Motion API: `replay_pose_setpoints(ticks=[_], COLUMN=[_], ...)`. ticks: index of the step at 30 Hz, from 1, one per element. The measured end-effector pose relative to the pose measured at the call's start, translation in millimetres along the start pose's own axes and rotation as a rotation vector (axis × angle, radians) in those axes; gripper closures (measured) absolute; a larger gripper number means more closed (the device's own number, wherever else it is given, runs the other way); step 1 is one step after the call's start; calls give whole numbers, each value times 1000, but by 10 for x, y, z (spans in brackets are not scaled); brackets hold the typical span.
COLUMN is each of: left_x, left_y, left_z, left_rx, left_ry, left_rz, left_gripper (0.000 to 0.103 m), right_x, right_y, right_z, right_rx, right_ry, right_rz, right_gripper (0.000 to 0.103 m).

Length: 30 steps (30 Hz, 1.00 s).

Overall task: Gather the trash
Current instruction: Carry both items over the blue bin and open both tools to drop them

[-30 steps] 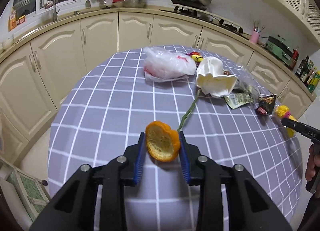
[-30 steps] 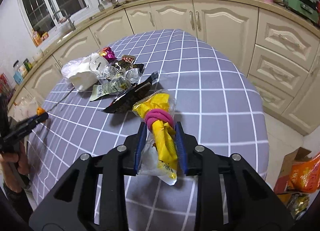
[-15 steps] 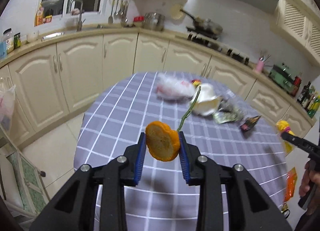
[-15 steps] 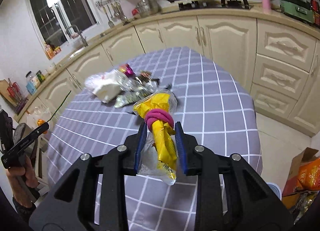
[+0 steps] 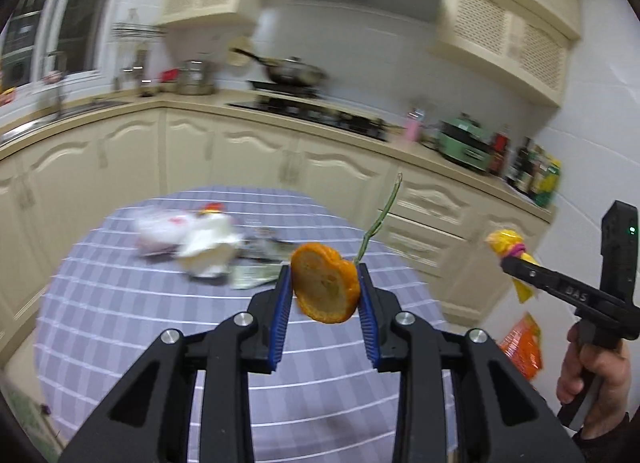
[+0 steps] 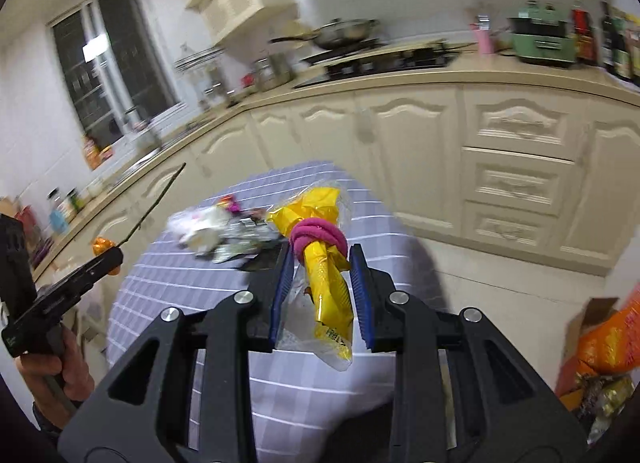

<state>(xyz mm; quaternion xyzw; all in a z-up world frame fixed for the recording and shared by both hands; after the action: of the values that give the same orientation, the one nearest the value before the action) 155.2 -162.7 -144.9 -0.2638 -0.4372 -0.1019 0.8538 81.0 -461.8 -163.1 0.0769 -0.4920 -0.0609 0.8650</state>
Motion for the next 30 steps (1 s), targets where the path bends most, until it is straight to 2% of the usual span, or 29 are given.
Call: replay_pose_setpoints(ticks=[6, 12, 14, 16, 21, 30], left_x=[-397, -1012, -1285, -1520, -2210, -3153], left_y=[-865, -1639, -1869, -2007, -2256, -2438], left_z=[-439, -870, -1051, -1214, -1746, -2481], left_rx=[-133, -232, -253, -263, -242, -200], left_ry=[121, 265, 325, 376, 529, 746], left_rz=[-64, -138, -166, -191, -237, -278], left_gripper=[73, 72, 72, 72, 72, 72], right_x=[-320, -909, -1163, -1433, -1945, -2633], right_y=[-831, -1587, -1830, -2043, -2360, -2642], right_z=[370, 597, 642, 611, 451, 198], right_rx=[-137, -277, -301, -333, -345, -323], right_ry=[7, 73, 102, 148, 228, 325], right_rz=[-126, -251, -308, -359, -481, -640], right_gripper=[74, 74, 74, 74, 74, 74])
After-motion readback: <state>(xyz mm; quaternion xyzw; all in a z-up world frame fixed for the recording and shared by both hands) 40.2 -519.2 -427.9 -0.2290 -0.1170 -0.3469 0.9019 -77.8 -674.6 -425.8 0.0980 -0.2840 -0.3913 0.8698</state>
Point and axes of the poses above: each gripper's, at about its wrist camera, not at the fingertips, and z roughly against the way its jaws point, y to its left, x to its top, the point moved 6 cm from there along -z, roughly the way its jaws point, and after that the axes turned 11 degrees about z, right-handed, at the moved point
